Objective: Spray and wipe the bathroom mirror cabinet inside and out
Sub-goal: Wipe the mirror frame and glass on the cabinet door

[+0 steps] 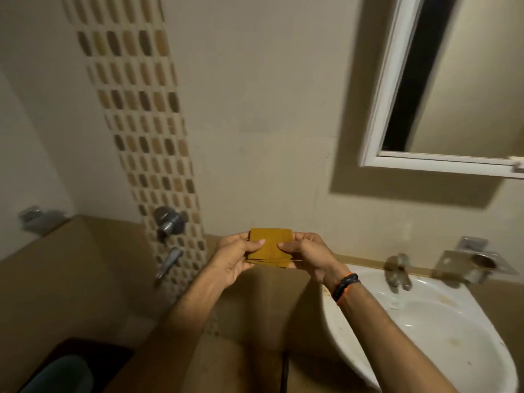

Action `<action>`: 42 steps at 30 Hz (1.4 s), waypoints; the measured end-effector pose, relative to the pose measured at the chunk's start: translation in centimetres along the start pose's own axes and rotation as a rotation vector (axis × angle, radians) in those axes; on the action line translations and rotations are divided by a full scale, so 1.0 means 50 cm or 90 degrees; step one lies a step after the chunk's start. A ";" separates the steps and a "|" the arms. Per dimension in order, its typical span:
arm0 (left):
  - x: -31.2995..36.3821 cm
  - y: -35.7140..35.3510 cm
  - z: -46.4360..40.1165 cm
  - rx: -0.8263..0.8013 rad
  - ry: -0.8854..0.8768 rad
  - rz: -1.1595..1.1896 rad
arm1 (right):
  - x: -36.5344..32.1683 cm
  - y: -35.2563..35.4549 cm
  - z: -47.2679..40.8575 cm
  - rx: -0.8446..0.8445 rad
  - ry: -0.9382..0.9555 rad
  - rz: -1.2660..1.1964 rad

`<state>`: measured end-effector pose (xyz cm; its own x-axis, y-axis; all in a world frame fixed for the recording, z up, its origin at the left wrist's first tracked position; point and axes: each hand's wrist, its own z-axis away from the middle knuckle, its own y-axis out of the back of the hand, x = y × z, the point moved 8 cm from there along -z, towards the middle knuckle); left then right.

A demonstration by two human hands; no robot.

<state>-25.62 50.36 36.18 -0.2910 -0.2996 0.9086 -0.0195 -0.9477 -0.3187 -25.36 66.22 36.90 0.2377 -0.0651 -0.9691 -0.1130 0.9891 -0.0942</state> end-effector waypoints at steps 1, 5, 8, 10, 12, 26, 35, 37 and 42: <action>-0.006 0.053 0.006 0.029 -0.002 0.000 | 0.021 -0.046 -0.016 -0.025 -0.017 0.001; -0.033 0.229 0.031 0.118 0.001 0.020 | 0.101 -0.193 -0.067 -0.090 -0.066 -0.010; -0.056 0.391 0.049 0.180 0.003 0.035 | 0.170 -0.329 -0.108 -0.148 -0.086 0.041; -0.072 0.482 0.061 0.215 0.016 0.016 | 0.208 -0.400 -0.127 -0.175 -0.093 0.086; -0.086 0.577 0.077 0.233 0.035 -0.020 | 0.245 -0.481 -0.149 -0.203 -0.103 0.126; -0.202 1.039 0.186 0.484 0.087 0.159 | 0.495 -0.966 -0.246 -0.522 -0.263 0.252; -0.281 1.138 0.187 0.712 0.118 0.295 | 0.642 -1.113 -0.341 -0.628 -0.334 0.294; -0.297 1.151 0.177 0.775 0.119 0.322 | 0.668 -1.131 -0.366 -0.641 -0.335 0.328; -0.339 1.179 0.157 0.889 0.127 0.357 | 0.732 -1.158 -0.419 -0.634 -0.330 0.412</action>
<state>-14.33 -1.29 4.10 -0.0756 -0.7351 0.6737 0.9954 -0.0959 0.0070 -30.32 3.82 2.11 0.1887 0.6645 -0.7231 -0.9588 0.2838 0.0105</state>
